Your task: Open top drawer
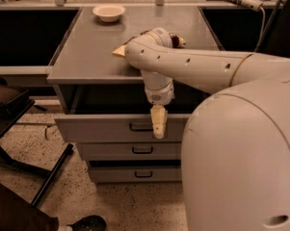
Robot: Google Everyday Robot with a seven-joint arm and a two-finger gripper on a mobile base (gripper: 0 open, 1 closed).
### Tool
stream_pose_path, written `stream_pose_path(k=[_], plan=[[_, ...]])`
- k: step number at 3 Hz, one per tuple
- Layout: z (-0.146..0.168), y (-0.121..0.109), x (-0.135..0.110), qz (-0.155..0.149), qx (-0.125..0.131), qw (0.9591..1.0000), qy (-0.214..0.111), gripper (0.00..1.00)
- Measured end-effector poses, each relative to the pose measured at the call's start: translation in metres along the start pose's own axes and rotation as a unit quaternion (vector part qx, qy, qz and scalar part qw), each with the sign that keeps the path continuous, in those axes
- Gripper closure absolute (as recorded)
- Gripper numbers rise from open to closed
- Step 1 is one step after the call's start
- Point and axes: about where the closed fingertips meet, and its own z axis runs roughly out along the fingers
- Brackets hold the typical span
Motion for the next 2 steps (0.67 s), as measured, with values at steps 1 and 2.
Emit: stream_pose_path(k=[1, 2], plan=[[0.000, 0.002, 0.000, 0.000, 0.000, 1.0000, 0.000, 0.00], [0.039, 0.029, 0.008, 0.005, -0.051, 0.9987, -0.006, 0.00]])
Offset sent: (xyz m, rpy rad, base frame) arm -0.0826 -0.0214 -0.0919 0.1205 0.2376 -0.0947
